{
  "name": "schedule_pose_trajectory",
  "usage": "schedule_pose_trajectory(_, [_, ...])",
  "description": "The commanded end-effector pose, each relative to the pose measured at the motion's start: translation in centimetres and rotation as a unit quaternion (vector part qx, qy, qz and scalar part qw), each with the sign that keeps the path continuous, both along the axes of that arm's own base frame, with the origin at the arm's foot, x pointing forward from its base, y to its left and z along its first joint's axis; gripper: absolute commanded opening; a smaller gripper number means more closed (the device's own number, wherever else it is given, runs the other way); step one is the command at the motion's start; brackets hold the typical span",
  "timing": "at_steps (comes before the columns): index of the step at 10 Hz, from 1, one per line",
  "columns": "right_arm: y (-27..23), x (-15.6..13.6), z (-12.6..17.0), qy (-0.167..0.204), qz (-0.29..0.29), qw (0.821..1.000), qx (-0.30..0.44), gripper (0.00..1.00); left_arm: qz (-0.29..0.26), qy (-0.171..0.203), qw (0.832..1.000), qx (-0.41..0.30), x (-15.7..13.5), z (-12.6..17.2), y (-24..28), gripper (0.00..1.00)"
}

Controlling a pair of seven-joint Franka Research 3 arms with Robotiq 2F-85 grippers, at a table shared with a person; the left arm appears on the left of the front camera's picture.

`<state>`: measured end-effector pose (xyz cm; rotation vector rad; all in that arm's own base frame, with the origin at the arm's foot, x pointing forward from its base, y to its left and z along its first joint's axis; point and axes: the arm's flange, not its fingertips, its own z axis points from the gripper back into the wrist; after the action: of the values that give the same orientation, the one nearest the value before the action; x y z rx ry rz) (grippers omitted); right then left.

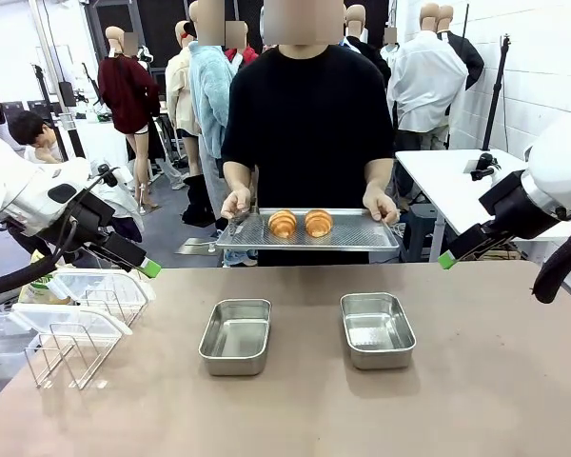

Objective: Place the bread in airtight containers.
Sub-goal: Lift both Airtight Container.

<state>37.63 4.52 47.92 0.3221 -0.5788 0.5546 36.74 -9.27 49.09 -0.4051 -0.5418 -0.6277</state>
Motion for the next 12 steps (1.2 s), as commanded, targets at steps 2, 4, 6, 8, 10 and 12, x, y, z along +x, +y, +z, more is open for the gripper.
schedule_pose_trajectory(2, [0.0,-0.2,-0.3,0.003,0.005,1.000,0.010,1.00,-0.008,-0.001,1.000,-0.005,-0.1,-0.2,0.3,1.00])
schedule_pose_trajectory(4, [1.2,-1.3,2.6,-0.008,-0.027,1.000,-0.006,1.00,0.000,0.000,1.000,0.000,0.0,0.0,0.0,1.00])
schedule_pose_trajectory(6, [4.5,-0.4,2.6,0.027,-0.092,0.995,-0.039,1.00,0.066,0.041,0.997,-0.017,2.4,-1.5,-3.2,1.00])
schedule_pose_trajectory(8, [8.8,0.7,0.9,0.072,-0.132,0.985,-0.088,1.00,0.168,0.059,0.984,-0.012,4.0,-2.8,-5.5,1.00])
schedule_pose_trajectory(10, [11.2,2.7,-1.4,0.129,-0.135,0.976,-0.114,1.00,0.234,0.078,0.969,-0.014,5.0,-4.0,-7.0,1.00])
schedule_pose_trajectory(12, [12.3,4.4,-3.4,0.171,-0.138,0.968,-0.123,1.00,0.289,0.124,0.948,0.047,5.1,-5.3,-8.2,1.00])
